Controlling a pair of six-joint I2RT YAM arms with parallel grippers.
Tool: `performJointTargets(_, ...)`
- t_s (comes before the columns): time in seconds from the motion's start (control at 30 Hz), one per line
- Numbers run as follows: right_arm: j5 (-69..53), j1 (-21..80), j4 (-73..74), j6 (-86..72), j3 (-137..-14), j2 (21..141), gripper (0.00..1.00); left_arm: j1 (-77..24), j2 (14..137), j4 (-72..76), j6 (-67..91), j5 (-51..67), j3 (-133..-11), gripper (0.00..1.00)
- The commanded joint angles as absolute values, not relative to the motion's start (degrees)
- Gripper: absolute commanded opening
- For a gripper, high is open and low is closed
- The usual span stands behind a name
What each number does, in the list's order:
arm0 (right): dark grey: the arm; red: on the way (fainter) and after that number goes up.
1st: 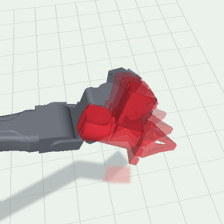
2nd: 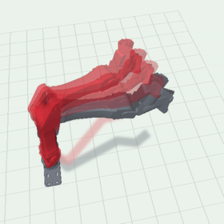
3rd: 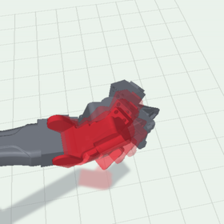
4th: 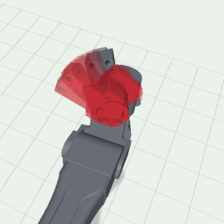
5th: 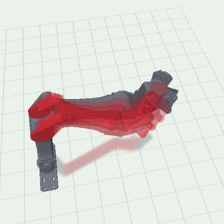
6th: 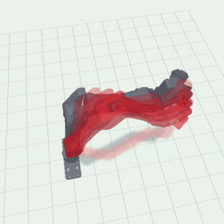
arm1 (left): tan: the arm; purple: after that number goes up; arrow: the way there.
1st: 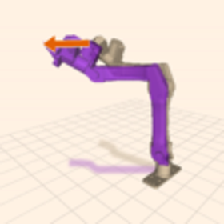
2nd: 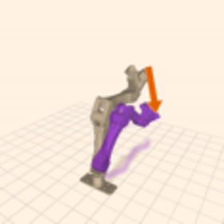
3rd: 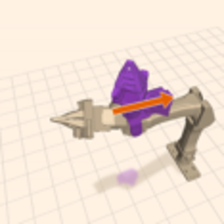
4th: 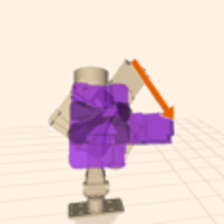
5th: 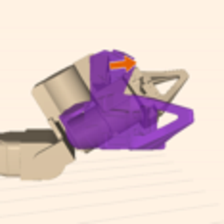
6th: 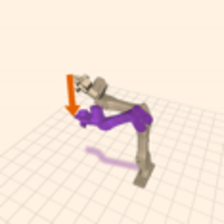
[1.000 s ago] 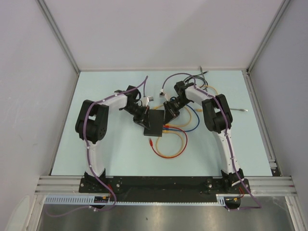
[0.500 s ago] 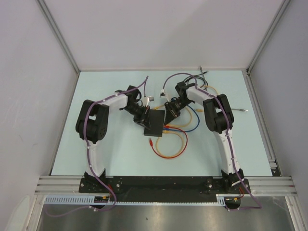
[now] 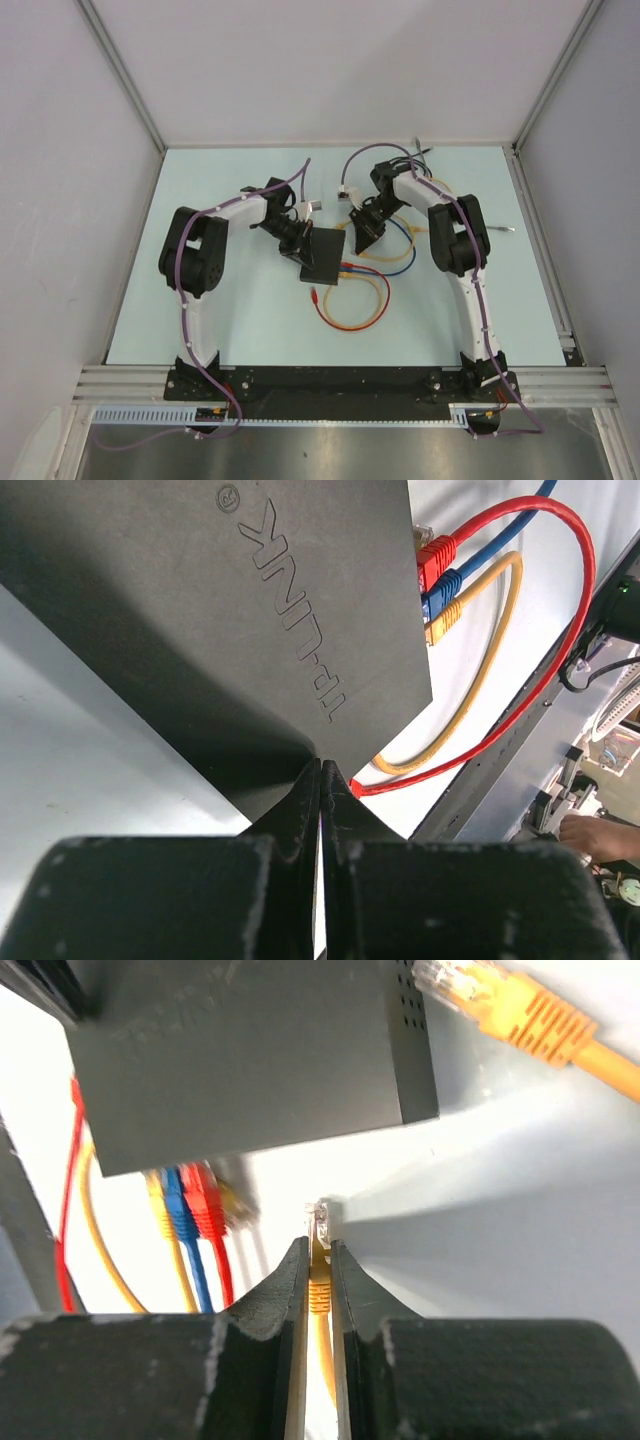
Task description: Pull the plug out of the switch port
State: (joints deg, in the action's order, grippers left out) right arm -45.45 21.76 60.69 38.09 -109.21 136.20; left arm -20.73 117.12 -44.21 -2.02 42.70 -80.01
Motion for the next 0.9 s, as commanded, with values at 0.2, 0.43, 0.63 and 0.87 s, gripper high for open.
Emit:
performJointTargets(0.2, -40.43, 20.65, 68.47, 45.62, -122.07, 133.17, 0.0, -21.71, 119.97, -42.72, -4.92, 36.48, -79.89, 0.0)
performJointTargets(0.43, -42.98, 16.09, 67.24, 41.14, -133.85, 131.23, 0.0, -22.32, 119.97, -42.8, -5.18, 36.39, -79.89, 0.0)
performJointTargets(0.63, -41.05, 10.03, 63.29, 38.94, -133.95, 128.76, 0.0, -22.41, 120.23, -42.89, -5.27, 36.47, -80.16, 0.0)
performJointTargets(0.87, -32.37, 6.15, 61.0, 39.02, -130.53, 129.11, 0.0, -22.5, 120.85, -43.15, -5.19, 36.56, -80.77, 0.0)
